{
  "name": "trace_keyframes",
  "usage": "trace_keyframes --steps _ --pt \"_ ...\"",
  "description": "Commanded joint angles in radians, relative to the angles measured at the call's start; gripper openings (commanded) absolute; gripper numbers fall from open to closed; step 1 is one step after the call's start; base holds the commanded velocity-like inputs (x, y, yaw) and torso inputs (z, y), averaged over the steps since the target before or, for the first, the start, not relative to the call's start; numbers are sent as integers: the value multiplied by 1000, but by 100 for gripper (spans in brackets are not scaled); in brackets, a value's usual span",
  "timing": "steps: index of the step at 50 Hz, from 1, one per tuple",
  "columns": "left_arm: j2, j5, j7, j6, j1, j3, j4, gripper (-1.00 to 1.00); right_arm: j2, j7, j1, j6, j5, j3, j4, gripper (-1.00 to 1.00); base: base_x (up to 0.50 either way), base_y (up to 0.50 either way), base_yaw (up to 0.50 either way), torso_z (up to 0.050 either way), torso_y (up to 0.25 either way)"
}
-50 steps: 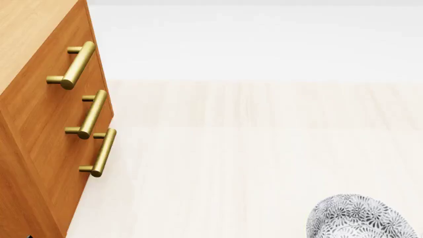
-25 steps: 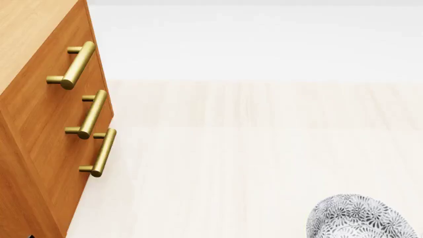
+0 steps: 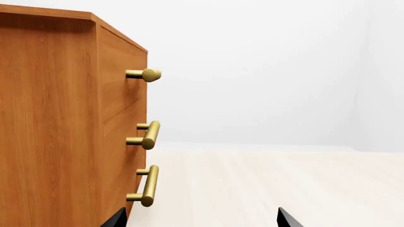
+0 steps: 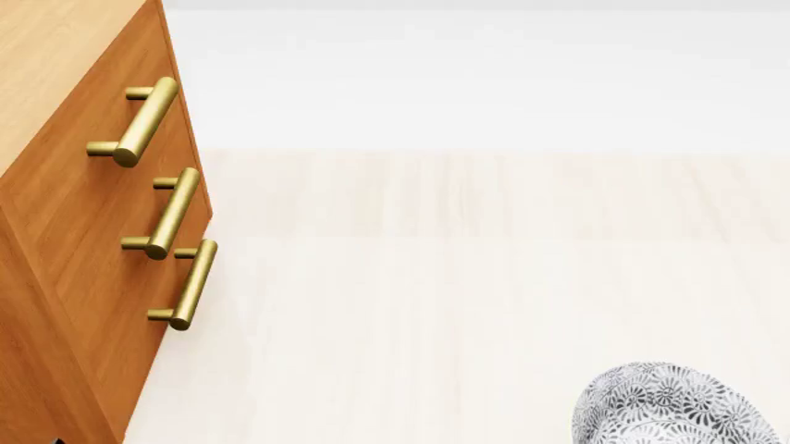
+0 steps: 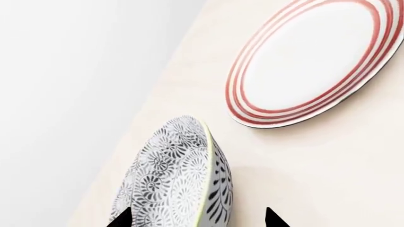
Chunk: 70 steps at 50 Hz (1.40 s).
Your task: Put the bowl on top of the cabinet.
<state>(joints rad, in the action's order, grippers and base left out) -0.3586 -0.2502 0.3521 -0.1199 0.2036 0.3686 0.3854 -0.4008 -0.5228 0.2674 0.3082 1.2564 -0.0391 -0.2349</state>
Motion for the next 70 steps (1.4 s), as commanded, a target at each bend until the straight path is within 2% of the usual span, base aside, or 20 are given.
trace_keyframes --steps 1,17,70 --pt "-2 -1 3 -2 -2 3 -2 100 -12 2 -26 -29 18 -14 22 100 0 0 0 0 0" --pt "-4 -6 4 -1 -8 8 -10 100 -16 1 -43 -38 43 -9 48 100 0 0 0 0 0" --pt "-15 -8 16 -10 -9 21 -8 100 -16 -17 -263 -165 51 -98 292 100 0 0 0 0 0"
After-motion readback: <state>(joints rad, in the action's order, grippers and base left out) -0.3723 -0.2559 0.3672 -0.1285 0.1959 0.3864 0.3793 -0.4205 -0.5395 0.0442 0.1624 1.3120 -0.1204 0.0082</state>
